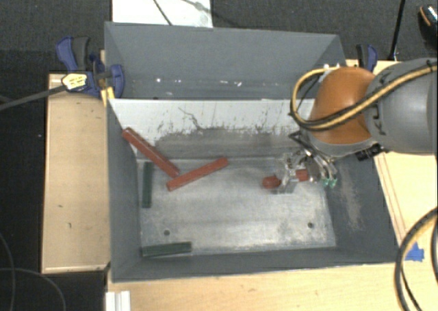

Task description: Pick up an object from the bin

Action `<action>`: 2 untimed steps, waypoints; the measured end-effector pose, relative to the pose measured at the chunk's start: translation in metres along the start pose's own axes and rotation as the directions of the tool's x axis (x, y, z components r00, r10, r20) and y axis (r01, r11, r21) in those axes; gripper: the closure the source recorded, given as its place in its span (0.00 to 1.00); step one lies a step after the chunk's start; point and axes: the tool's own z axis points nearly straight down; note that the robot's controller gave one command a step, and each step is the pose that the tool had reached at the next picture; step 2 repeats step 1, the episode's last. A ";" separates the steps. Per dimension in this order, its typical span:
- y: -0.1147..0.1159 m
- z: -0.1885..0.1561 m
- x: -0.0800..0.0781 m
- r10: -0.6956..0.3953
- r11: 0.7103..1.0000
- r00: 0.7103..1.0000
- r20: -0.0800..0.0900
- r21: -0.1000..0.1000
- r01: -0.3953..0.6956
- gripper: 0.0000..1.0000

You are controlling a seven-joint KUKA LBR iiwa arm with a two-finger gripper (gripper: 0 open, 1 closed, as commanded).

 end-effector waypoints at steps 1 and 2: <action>0.002 -0.153 0.022 0.021 1.000 1.000 0.009 0.001 -0.021 1.00; 0.002 -0.153 0.022 0.021 1.000 1.000 0.009 0.001 -0.021 1.00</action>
Offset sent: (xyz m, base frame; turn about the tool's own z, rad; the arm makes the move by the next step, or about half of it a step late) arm -0.0245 0.0011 0.1477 0.0269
